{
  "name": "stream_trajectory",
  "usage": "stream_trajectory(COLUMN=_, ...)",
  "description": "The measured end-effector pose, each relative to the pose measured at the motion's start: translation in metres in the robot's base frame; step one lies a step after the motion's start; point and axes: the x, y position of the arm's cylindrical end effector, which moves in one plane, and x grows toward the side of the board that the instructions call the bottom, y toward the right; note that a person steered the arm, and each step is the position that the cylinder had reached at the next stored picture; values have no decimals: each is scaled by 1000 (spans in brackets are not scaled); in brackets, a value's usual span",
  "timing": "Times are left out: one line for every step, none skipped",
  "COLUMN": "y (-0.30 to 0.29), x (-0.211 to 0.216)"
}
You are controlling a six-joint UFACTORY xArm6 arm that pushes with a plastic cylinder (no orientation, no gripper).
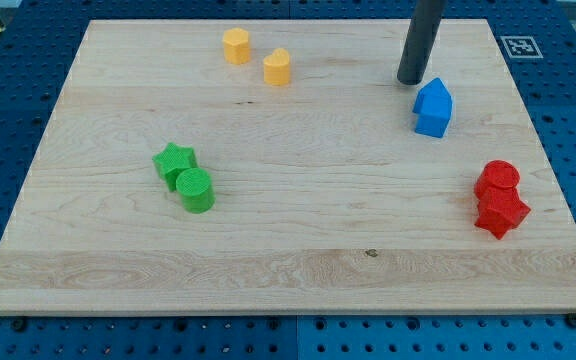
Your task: Push the blue cube towards the red circle
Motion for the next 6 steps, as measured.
stream_trajectory(y=0, x=12)
stream_trajectory(y=0, x=24)
stream_trajectory(y=0, x=34)
stream_trajectory(y=2, x=44)
stream_trajectory(y=6, x=52)
stream_trajectory(y=4, x=54)
